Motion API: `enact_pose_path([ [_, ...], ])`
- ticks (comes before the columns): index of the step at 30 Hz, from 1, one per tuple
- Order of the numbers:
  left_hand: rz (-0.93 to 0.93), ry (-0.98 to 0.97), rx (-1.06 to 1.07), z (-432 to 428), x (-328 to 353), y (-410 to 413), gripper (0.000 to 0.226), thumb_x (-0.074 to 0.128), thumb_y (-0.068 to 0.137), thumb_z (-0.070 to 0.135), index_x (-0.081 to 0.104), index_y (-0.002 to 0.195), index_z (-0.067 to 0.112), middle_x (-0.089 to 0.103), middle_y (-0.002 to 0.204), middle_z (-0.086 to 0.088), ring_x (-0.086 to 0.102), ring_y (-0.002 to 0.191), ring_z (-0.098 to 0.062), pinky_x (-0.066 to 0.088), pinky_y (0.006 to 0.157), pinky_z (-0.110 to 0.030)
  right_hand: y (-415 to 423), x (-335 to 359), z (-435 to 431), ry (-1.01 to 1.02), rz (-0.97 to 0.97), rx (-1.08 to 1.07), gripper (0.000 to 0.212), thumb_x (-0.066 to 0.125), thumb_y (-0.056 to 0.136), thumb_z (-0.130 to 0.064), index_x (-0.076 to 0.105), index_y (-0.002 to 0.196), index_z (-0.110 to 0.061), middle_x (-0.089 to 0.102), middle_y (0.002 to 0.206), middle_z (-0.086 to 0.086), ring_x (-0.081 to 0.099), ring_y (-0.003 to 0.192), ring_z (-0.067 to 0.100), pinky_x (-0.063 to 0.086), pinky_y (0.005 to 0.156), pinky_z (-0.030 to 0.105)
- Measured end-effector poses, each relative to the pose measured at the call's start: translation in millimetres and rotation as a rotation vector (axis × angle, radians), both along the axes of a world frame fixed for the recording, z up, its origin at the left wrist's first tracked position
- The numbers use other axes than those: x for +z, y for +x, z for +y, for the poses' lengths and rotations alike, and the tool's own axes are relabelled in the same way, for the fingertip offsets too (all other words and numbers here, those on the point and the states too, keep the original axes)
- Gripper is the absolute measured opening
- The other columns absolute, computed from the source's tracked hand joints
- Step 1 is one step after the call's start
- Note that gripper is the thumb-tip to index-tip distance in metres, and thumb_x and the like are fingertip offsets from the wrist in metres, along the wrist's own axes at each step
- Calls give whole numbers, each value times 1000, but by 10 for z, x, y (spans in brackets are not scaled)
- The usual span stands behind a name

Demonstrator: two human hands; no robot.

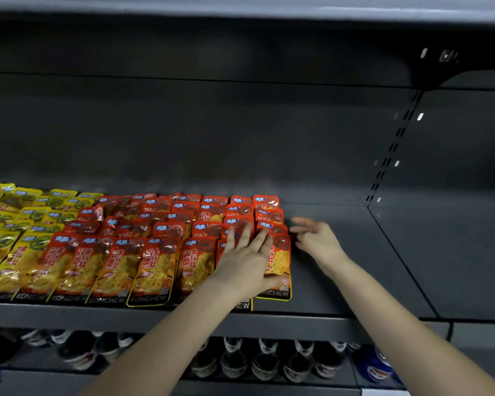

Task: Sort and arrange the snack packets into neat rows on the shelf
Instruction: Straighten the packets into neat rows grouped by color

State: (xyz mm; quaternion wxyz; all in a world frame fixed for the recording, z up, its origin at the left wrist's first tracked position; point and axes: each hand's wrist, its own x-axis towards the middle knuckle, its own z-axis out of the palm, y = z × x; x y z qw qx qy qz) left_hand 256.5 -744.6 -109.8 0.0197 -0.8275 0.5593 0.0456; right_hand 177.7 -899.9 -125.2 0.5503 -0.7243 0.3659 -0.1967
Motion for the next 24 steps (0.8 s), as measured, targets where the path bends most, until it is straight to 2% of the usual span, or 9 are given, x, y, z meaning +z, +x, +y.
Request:
enact_pose_path([
  [4, 10, 6, -12, 76, -15, -1, 93, 39, 85, 70, 4, 152, 15, -3, 160, 2, -16, 145, -26, -17, 111, -52, -31, -71, 235, -60, -4, 34, 46, 41, 83, 4, 57, 124, -9, 63, 121, 6, 57, 114, 18, 43, 103, 40],
  [7, 31, -23, -20, 117, -10, -10, 92, 43, 86, 67, 5, 152, 15, -2, 160, 2, -16, 145, -25, -17, 111, -52, -71, -103, 336, -71, -46, -7, 46, 43, 83, 4, 59, 123, -11, 63, 121, 4, 57, 114, 15, 42, 104, 37],
  [11, 75, -72, -26, 199, -39, -53, 88, 37, 90, 64, -1, 152, 14, -9, 159, 2, -18, 144, -24, -16, 112, -50, -156, -6, 475, -103, -124, -73, 42, 41, 86, 7, 60, 116, -16, 63, 110, -6, 57, 106, 10, 42, 95, 22],
  [13, 92, -85, -36, 265, -48, -84, 83, 32, 93, 62, -1, 152, 14, -11, 159, 2, -19, 144, -24, -16, 112, -49, -217, 54, 560, -144, -140, -61, 43, 40, 87, 8, 59, 110, -23, 61, 101, -15, 57, 100, 3, 41, 89, 13],
  [15, 82, -90, -55, 347, -35, -110, 79, 31, 94, 59, 2, 152, 14, -11, 159, 1, -18, 144, -24, -15, 113, -50, -277, 97, 652, -176, -149, -47, 43, 40, 86, 10, 58, 107, -23, 62, 99, -16, 58, 97, 1, 42, 86, 8],
  [19, 96, -104, -71, 552, 14, -92, 73, 31, 96, 56, 5, 152, 16, -11, 159, 3, -19, 144, -23, -17, 113, -48, -380, 124, 861, -220, -162, -45, 43, 40, 85, 10, 61, 113, -15, 66, 111, -4, 60, 105, 9, 44, 97, 22],
  [22, 112, -144, -87, 782, 48, -46, 67, 32, 97, 52, 9, 152, 22, -8, 159, 3, -14, 145, -22, -15, 115, -45, -463, 150, 1039, -242, -176, -60, 43, 41, 86, 10, 62, 113, -16, 66, 111, -5, 60, 106, 6, 45, 96, 22],
  [24, 117, -175, -105, 989, 69, -6, 64, 33, 98, 50, 10, 152, 25, -6, 160, 4, -11, 146, -18, -14, 116, -41, -562, 182, 1169, -239, -198, -71, 43, 42, 87, 11, 62, 109, -20, 67, 107, -8, 61, 102, -1, 46, 92, 16],
])
